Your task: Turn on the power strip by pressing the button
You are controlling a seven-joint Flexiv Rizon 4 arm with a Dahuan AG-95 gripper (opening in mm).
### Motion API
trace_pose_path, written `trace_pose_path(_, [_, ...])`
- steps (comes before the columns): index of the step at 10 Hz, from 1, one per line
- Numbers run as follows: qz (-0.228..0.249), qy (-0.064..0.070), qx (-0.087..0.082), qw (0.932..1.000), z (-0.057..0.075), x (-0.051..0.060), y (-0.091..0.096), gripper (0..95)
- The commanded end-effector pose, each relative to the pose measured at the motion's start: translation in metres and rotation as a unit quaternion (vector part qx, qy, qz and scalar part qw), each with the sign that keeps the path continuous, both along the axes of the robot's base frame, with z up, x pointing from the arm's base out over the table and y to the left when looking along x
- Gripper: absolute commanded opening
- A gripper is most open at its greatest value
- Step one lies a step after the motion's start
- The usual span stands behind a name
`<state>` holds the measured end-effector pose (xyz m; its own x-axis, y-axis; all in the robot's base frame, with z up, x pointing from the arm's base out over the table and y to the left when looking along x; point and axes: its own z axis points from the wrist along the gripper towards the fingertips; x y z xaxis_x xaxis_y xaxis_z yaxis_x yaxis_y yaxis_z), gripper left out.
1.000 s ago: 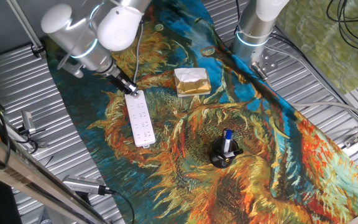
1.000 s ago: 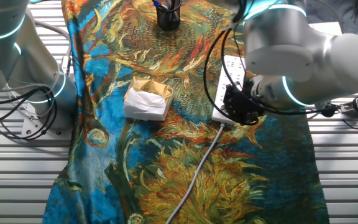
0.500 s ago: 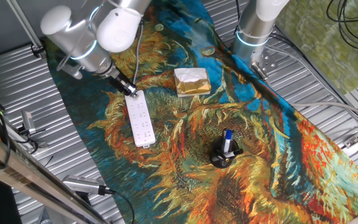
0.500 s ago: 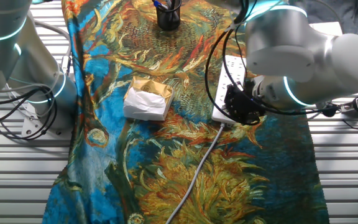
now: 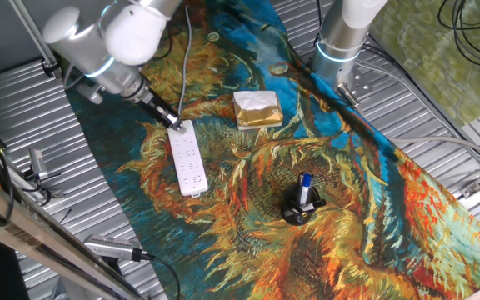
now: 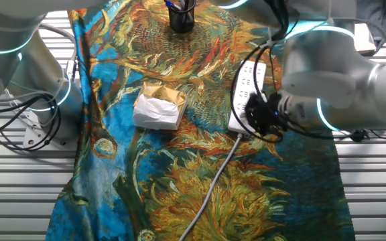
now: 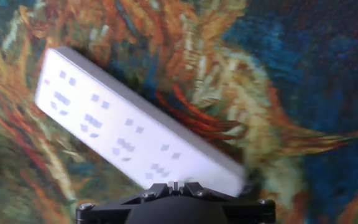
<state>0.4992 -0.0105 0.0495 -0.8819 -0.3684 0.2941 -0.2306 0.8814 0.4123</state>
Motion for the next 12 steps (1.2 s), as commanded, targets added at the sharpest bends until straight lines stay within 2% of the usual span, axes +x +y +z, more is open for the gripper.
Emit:
trace_pose_path(1, [0.013, -0.008, -0.041, 0.999, 0.048, -0.004, 0.017, 0.0])
trace_pose_path(2, [0.012, -0.014, -0.047, 0.9987, 0.058, -0.007, 0.024, 0.0])
trace_pose_path(3, [0.009, -0.025, -0.06, 0.9978, 0.067, -0.007, 0.03, 0.0])
trace_pose_path(4, [0.022, -0.053, -0.081, 0.9951, 0.07, -0.005, 0.033, 0.0])
trace_pose_path(5, [0.028, -0.073, -0.087, 0.9932, 0.07, -0.003, 0.035, 0.0])
trace_pose_path(6, [0.034, -0.104, -0.094, 0.9896, 0.068, 0.001, 0.039, 0.0])
trace_pose_path(7, [0.05, -0.129, -0.103, 0.985, 0.066, 0.003, 0.043, 0.0])
trace_pose_path(8, [0.064, -0.146, -0.111, 0.981, 0.065, 0.005, 0.046, 0.0])
trace_pose_path(10, [0.074, -0.15, -0.121, 0.9785, 0.066, 0.01, 0.051, 0.0])
trace_pose_path(12, [0.083, -0.149, -0.118, 0.9782, 0.069, 0.013, 0.052, 0.0])
